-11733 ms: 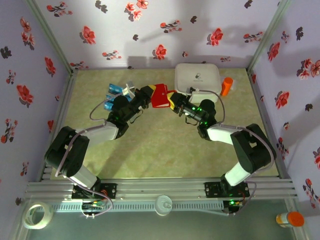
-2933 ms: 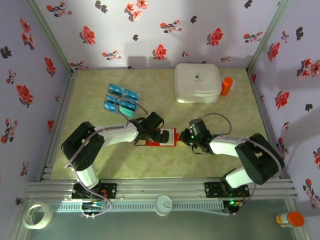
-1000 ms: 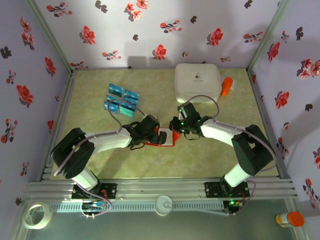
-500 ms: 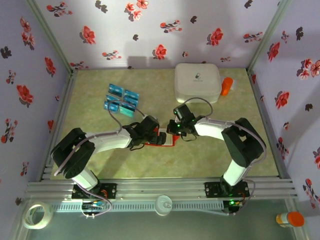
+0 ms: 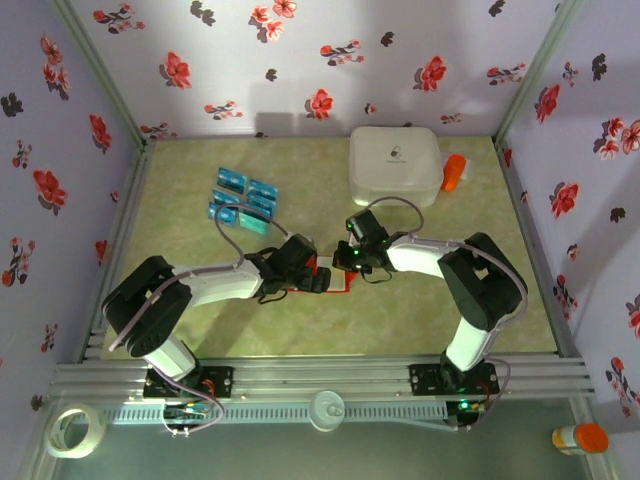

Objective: Put the credit cards into the card holder

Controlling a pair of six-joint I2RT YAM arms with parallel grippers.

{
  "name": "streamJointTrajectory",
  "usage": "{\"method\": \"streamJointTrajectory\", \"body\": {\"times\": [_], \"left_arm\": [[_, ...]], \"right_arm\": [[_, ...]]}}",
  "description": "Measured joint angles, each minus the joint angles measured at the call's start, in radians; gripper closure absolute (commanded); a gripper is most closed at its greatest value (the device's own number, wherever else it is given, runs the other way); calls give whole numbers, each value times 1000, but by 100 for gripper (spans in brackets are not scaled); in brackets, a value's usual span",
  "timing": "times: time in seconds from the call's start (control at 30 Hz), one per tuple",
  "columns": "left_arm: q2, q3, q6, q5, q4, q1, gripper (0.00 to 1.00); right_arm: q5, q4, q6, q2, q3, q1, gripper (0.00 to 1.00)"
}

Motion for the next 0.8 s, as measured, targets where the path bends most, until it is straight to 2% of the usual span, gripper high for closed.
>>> {"method": "streamJointTrajectory", "body": {"times": [0.57,0.8], "left_arm": [[11,-26,0,0,47,0,0],[16,-60,1,-24,100,1,14]], "right_arm": [[-20,98,63,34,0,35,100],[-30,114,91,41,0,35,100]]}}
